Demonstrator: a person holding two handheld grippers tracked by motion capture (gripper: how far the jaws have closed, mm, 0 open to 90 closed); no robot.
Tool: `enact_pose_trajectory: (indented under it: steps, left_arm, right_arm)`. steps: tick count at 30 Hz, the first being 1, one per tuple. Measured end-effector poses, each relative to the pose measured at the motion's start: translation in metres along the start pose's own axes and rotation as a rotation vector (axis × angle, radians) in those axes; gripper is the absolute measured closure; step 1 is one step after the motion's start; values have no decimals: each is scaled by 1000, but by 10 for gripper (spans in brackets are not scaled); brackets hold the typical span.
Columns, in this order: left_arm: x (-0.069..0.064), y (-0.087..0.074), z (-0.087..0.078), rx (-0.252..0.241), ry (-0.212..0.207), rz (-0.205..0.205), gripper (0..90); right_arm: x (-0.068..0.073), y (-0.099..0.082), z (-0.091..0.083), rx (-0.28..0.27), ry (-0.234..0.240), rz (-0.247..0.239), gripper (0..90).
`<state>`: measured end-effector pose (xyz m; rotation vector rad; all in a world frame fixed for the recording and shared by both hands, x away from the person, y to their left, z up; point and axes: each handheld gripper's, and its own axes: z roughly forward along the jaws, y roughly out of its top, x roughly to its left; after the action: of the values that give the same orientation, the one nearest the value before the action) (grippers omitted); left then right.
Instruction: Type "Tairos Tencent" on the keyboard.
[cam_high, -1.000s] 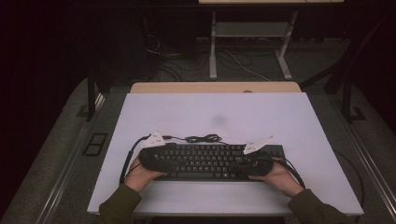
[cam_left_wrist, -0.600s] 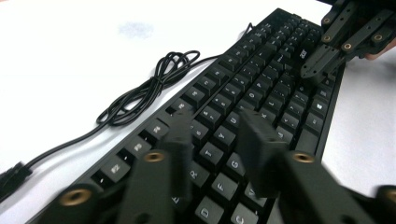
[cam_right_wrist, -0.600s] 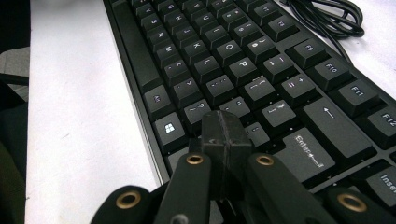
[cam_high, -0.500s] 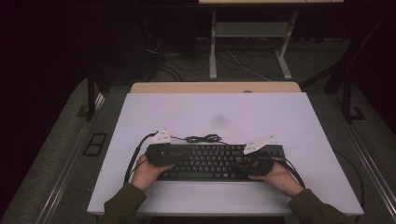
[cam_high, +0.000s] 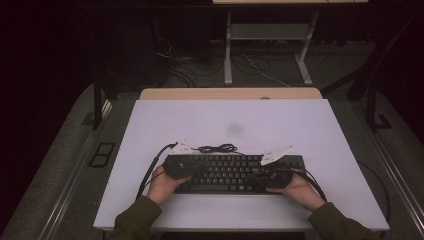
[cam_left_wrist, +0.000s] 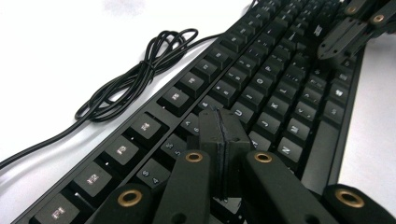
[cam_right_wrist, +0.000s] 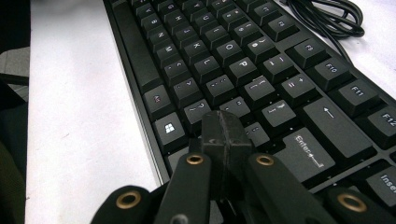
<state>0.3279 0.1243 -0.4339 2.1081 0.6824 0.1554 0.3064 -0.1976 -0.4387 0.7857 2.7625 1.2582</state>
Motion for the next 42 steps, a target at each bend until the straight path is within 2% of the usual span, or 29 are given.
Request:
enact_pose_trajectory:
  steps: [20,28,32,38,42]
  left_arm:
    - [1,-2,5,49,6,11,890]
    - [-2,2,-4,-3,4,-7,890]
    - [-1,2,-7,-6,0,-11,882]
    - [-2,2,-9,-20,-5,-22,815]
    - [-2,2,-10,-27,-11,-24,758]
  right_arm:
    - [0,0,0,0,0,1,892]
    - [0,0,0,0,0,1,892]
    - [0,0,0,0,0,0,892]
    - [0,0,-1,-5,-1,-4,891]
    - [1,1,-4,-29,2,-2,890]
